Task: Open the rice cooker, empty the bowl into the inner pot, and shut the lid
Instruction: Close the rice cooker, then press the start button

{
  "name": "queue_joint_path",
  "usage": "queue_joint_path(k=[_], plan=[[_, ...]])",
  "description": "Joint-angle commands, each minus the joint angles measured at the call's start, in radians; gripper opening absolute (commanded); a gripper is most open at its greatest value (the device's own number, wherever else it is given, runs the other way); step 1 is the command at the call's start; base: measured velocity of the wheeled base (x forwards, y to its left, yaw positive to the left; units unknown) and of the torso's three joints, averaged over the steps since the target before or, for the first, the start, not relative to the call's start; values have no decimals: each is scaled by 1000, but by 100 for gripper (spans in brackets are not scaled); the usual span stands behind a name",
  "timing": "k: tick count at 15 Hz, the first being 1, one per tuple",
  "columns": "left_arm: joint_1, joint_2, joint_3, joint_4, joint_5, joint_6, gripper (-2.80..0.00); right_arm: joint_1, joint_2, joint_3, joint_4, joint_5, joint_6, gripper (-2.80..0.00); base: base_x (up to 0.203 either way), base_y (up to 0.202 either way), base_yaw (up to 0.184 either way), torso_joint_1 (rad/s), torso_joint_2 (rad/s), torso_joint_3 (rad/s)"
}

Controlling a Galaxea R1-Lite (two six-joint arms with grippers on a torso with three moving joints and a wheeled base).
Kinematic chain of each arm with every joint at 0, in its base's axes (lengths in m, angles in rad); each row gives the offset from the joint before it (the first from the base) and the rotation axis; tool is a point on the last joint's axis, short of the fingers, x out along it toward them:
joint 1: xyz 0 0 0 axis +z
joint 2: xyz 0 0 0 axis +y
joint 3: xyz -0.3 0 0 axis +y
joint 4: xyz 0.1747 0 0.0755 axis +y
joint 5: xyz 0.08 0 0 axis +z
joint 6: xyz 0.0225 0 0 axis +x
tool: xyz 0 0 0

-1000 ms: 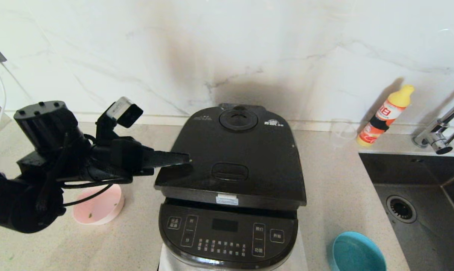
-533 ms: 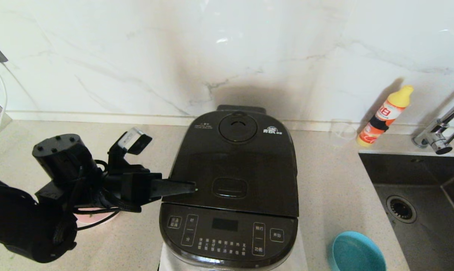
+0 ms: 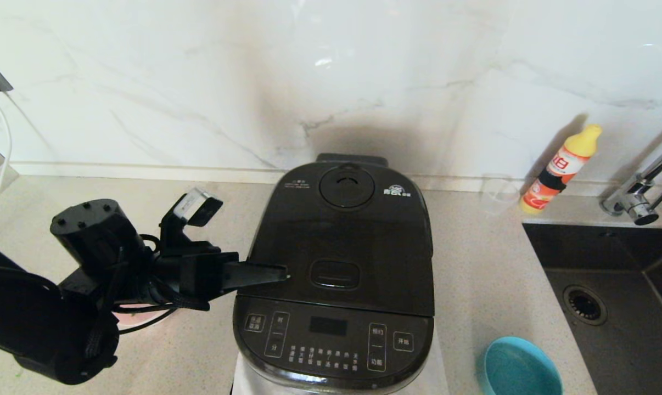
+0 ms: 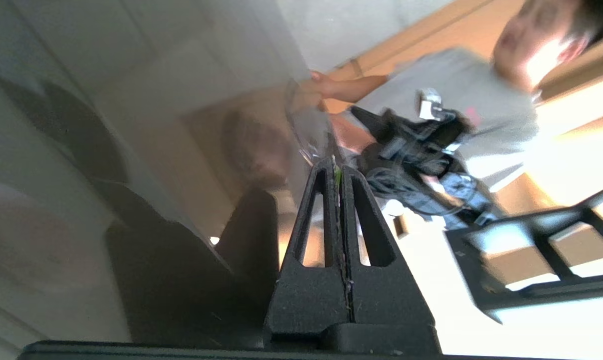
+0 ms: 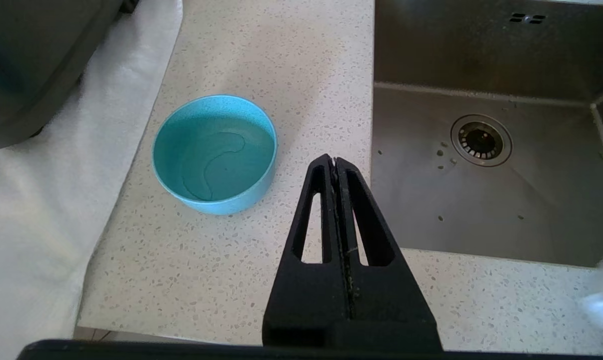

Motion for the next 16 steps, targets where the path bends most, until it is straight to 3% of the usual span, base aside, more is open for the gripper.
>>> queue_joint_path(k=[1, 4, 7, 9, 11, 14, 16], plan=[[10, -50, -47, -18, -3, -8, -280, 0, 1, 0, 1, 0, 0, -280, 0, 0, 0, 0, 0, 0], [21, -143, -155, -12, 62, -35, -280, -1, 1, 0, 1, 0, 0, -280, 0, 0, 0, 0, 0, 0], [30, -264, -273, 60, 87, -178, -280, 0, 1, 0, 1, 0, 0, -280, 0, 0, 0, 0, 0, 0], [53, -359, -345, 194, 89, -225, -280, 0, 1, 0, 1, 0, 0, -280, 0, 0, 0, 0, 0, 0], [92, -457, -460, 469, 97, -238, -280, 0, 1, 0, 1, 0, 0, -280, 0, 0, 0, 0, 0, 0], [152, -587, -688, 1007, 180, -245, -280, 0, 1, 0, 1, 0, 0, -280, 0, 0, 0, 0, 0, 0], [246, -666, -813, 1301, 217, -241, -280, 0, 1, 0, 1, 0, 0, -280, 0, 0, 0, 0, 0, 0]])
